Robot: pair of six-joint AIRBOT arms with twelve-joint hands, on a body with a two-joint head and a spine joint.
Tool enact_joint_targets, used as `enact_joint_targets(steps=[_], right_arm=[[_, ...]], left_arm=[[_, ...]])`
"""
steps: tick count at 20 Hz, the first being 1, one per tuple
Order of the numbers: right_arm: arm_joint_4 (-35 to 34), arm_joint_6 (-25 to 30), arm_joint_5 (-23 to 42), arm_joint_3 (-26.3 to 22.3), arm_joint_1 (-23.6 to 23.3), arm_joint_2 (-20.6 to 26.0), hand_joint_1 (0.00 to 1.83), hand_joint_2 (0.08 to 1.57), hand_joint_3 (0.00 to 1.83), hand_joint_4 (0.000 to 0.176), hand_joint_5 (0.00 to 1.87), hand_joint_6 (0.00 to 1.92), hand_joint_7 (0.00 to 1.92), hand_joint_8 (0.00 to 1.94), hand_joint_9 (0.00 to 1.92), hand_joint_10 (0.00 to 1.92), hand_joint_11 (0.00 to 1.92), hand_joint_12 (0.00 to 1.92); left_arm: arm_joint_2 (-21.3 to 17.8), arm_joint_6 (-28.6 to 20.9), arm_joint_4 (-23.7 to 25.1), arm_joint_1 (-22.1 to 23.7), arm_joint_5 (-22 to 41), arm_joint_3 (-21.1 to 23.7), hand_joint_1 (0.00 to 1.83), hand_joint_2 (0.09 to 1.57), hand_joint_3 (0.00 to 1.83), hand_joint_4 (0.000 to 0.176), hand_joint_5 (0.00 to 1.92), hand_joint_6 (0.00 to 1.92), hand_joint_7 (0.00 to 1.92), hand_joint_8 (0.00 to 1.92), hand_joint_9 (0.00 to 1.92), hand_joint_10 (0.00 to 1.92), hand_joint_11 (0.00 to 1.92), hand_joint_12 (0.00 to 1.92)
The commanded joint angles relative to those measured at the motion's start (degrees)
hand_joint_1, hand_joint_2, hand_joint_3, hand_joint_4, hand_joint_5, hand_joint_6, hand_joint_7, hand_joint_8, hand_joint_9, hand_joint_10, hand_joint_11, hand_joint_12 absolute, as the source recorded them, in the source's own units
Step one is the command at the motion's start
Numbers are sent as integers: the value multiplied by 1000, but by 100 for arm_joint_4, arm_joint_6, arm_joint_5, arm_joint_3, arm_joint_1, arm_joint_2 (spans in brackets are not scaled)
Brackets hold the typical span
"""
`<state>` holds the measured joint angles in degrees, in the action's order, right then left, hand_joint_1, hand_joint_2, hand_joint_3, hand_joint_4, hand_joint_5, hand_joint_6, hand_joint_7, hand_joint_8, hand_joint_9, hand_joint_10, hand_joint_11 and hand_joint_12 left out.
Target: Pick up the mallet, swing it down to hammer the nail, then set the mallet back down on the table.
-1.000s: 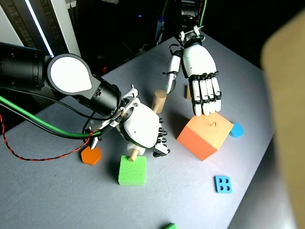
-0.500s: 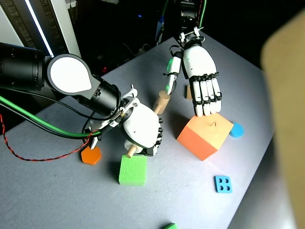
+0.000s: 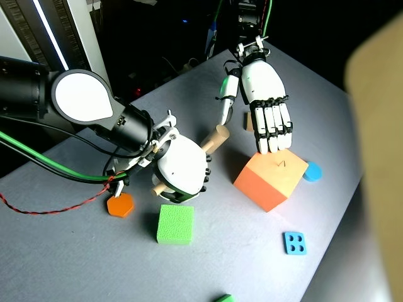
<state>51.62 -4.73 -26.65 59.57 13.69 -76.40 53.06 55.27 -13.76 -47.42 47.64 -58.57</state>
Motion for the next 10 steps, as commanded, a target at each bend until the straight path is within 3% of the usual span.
enact_joint_targets(steps=[1,2,3,10], right_arm=[[173,-81,160,-77,-86,114,168,1571,101,133,1402,1921,1700,1941,1827,1921,1902,1921],[173,-104,143,-143,-124,181,178,1571,127,167,1414,1921,1714,1941,1840,1921,1912,1921],[173,-144,123,-250,-178,295,193,1571,149,174,1408,1921,1716,1941,1844,1921,1913,1921],[171,-376,9,-986,-632,1359,287,1571,187,176,1338,1921,1691,1941,1815,1921,1883,1921]], left_arm=[[4,-12,33,3,505,-17,0,1303,0,0,189,2,177,2,136,2,0,375],[5,-12,33,2,505,-17,0,1302,0,0,187,0,168,0,130,0,0,377],[5,-12,33,2,505,-17,0,1305,1,0,187,0,167,0,130,0,0,377],[5,-15,33,2,481,-12,0,1306,0,0,188,1,194,4,169,5,0,376]])
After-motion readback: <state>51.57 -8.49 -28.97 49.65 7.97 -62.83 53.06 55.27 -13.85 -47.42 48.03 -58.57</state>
